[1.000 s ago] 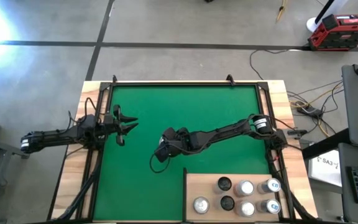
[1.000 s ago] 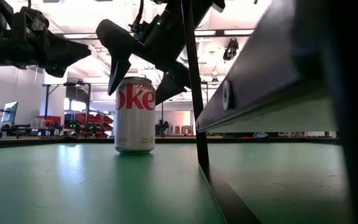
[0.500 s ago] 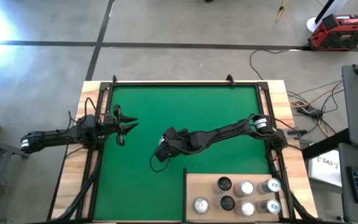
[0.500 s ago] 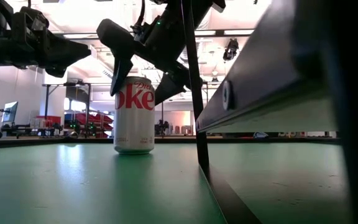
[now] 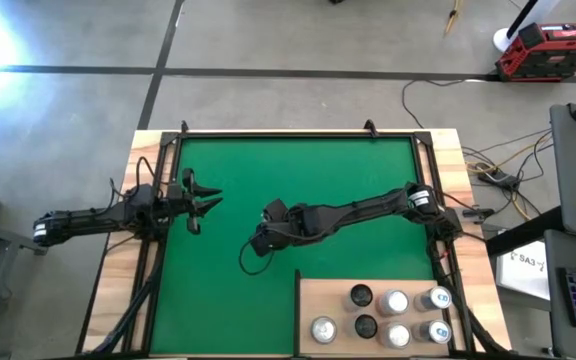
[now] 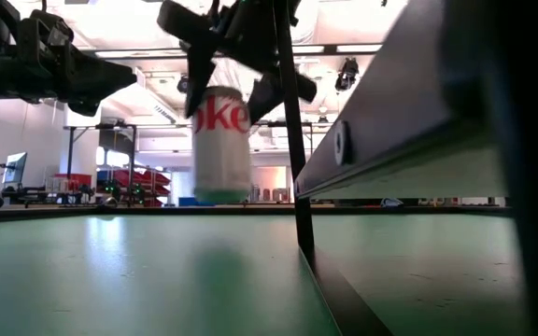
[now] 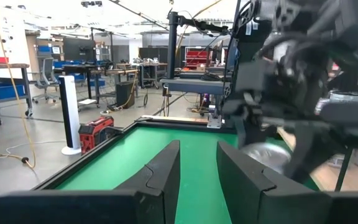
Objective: Place canned beverage on shelf
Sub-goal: Put the red silver soda can on the shelf aligned with the other red silver soda can
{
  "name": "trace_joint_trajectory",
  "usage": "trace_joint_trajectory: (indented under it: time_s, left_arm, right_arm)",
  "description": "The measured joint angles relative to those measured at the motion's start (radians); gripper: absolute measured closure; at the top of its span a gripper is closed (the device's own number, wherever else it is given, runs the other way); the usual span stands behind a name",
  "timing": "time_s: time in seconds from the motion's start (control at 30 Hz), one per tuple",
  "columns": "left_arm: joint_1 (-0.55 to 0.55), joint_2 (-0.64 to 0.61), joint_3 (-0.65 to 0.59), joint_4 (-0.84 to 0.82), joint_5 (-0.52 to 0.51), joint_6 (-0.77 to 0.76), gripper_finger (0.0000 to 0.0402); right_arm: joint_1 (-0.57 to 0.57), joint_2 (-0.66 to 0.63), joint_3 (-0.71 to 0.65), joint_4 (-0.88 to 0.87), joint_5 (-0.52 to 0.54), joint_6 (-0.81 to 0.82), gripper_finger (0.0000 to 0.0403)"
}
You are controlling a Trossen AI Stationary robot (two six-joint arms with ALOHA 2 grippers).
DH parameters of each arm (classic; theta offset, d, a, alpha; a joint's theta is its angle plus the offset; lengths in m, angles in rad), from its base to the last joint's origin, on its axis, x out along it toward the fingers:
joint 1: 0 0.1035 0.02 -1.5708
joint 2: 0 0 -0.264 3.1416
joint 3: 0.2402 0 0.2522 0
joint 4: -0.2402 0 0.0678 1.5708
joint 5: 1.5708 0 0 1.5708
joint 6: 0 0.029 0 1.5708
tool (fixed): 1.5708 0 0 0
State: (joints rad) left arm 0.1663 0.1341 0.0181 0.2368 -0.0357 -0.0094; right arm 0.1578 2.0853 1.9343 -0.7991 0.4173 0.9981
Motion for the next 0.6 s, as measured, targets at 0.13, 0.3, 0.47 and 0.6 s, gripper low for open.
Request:
trace_joint_trajectory:
  time_s: [0.13, 0.3, 0.47, 0.6]
  left_arm:
    - [0.0, 0.0, 0.0, 0.0, 0.0, 0.0, 0.0313]
    - [0.0, 0.0, 0.0, 0.0, 0.0, 0.0, 0.0313]
    - [0.0, 0.0, 0.0, 0.0, 0.0, 0.0, 0.0313]
    - [0.0, 0.0, 0.0, 0.0, 0.0, 0.0, 0.0313]
  right_arm:
    - [-0.004, 0.0, 0.084, -0.15, 0.028, 0.008, 0.0101]
    - [-0.006, -0.002, 0.175, -0.29, 0.03, 0.087, 0.0108]
    - [-0.005, -0.002, 0.253, -0.402, 0.032, 0.132, 0.0111]
    - [-0.005, -0.003, 0.311, -0.511, 0.032, 0.2, 0.0111]
